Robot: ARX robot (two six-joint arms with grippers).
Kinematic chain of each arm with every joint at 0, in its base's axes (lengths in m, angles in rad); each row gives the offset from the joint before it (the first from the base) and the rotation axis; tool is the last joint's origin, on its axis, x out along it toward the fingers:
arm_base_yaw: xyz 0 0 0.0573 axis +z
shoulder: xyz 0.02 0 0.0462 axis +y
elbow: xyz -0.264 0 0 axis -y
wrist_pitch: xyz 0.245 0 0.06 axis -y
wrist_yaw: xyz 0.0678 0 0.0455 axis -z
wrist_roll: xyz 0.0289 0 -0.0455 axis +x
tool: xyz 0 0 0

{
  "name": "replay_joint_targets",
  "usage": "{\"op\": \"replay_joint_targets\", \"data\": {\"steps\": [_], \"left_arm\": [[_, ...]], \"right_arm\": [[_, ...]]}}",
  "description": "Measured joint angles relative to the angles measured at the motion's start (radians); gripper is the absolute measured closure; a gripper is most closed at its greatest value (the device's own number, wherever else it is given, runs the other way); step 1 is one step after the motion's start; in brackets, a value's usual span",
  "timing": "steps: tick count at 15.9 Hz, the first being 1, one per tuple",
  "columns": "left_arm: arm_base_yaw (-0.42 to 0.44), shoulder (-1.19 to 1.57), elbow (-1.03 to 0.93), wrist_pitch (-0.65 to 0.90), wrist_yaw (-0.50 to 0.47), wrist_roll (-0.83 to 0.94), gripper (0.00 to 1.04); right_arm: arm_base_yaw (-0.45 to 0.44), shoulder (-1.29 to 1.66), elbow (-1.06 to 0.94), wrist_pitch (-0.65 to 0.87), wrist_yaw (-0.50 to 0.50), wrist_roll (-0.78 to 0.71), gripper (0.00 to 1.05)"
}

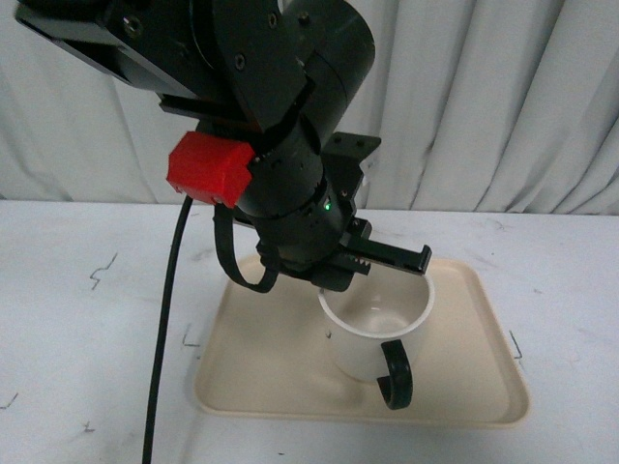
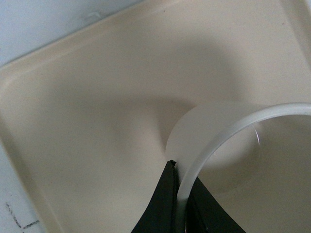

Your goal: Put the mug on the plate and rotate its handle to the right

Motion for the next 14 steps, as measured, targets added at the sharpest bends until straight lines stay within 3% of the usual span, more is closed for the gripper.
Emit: {"op": "replay_joint_targets", "data": {"steps": [4, 6, 8, 10, 11, 12, 13, 14], "left_arm": [[0.000, 0.047, 0.020, -0.016, -0.004, 0.007, 1.02], [0.011, 0.045, 0.022, -0.015, 0.013, 0.014, 0.71], [0.041, -0.014, -0.030, 0.034, 0.071, 0.026, 0.49], [0.116, -0.197, -0.178, 0.270, 0.162, 0.048, 0.26], [0.149, -0.306, -0.257, 0.417, 0.151, 0.068, 0.15], [0.159, -0.363, -0.310, 0.616, 0.064, 0.075, 0.14], [0.161, -0.419, -0.405, 0.869, -0.125, 0.066, 0.24], [0.166, -0.448, -0.495, 0.998, -0.210, 0.061, 0.32]], "right_arm": [[0.000, 0.000, 0.000, 0.000, 0.000, 0.000, 0.06], [0.000, 0.000, 0.000, 0.000, 0.000, 0.000, 0.06], [0.000, 0.000, 0.000, 0.000, 0.000, 0.000, 0.06], [0.000, 0.000, 0.000, 0.000, 0.000, 0.000, 0.06], [0.000, 0.000, 0.000, 0.000, 0.000, 0.000, 0.06], [0.000, 0.000, 0.000, 0.000, 0.000, 0.000, 0.06], [0.000, 0.000, 0.000, 0.001, -0.003, 0.000, 0.06], [0.000, 0.000, 0.000, 0.000, 0.000, 0.000, 0.06]]}}
